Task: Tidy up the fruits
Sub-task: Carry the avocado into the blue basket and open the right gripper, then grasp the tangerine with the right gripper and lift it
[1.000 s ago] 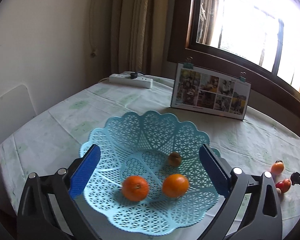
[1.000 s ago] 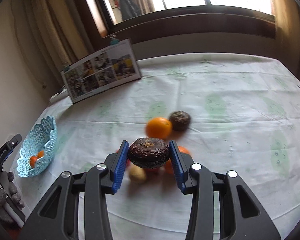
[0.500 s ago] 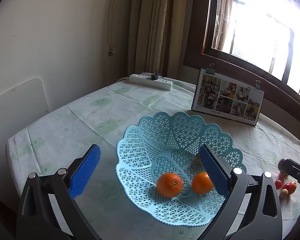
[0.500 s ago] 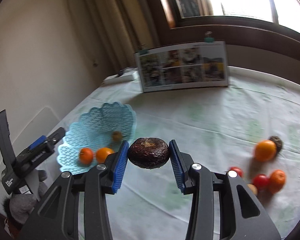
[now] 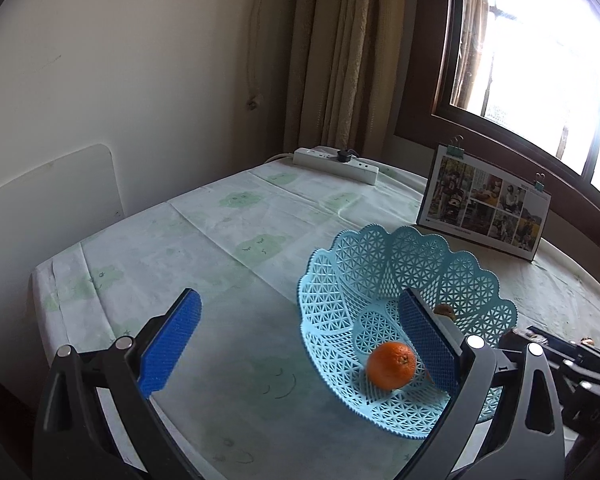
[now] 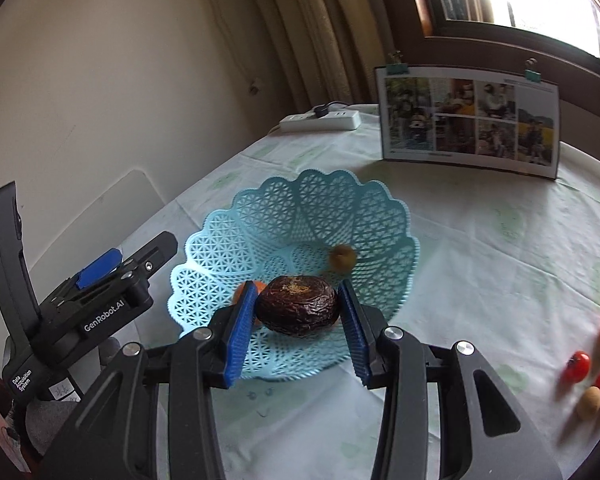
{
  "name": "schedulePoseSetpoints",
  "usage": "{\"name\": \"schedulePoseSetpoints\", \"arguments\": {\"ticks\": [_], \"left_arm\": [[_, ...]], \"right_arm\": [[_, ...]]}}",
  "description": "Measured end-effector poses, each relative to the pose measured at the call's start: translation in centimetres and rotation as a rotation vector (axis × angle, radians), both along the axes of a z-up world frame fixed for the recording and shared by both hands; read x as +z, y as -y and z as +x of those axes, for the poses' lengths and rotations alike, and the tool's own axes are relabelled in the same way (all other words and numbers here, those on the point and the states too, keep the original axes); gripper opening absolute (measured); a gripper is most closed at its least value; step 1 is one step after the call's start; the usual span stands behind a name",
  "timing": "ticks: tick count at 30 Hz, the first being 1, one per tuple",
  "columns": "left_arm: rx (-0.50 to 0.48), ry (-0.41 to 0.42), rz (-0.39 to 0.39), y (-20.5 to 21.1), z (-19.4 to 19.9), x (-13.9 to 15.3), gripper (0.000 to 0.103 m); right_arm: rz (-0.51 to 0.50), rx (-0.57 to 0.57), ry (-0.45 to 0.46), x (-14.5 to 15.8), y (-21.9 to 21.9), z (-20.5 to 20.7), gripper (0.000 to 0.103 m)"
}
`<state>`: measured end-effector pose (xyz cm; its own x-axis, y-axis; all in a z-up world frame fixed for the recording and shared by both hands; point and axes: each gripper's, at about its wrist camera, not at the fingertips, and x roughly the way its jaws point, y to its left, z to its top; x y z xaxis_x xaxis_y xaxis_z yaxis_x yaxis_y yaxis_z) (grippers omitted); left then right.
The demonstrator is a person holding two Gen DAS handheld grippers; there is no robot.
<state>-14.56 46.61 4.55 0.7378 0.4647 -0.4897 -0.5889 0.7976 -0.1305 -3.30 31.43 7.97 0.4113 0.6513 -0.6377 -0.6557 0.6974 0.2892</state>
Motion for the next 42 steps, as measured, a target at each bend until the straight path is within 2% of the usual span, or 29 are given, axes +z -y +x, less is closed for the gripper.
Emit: {"name": "schedulePoseSetpoints", "arguments": {"ticks": [8,17,27,42], "left_arm": [[0.007,-0.009,-0.017,-0.3,0.0,-0.4,0.1],[-0.005,-0.002,-0.009,0.5,0.3,0.1,0.1],[-0.05,-0.014,-0.042,2.0,1.4,0.3,0.1],[-0.138,-0.03,0.001,6.1,3.5,1.2,0.1]], "right_arm": [[0.009,-0.004,-0.021,-0.7,-0.2,0.2,0.048],[0.016,-0.075,-0.03,-0.8,2.9,0.7,0.048],[0.015,-0.139,-0.047,-1.5,6.3,1.0,0.049],[0.015,-0.295,-0.043,-1.9,13.7,2.4,0.051]]}}
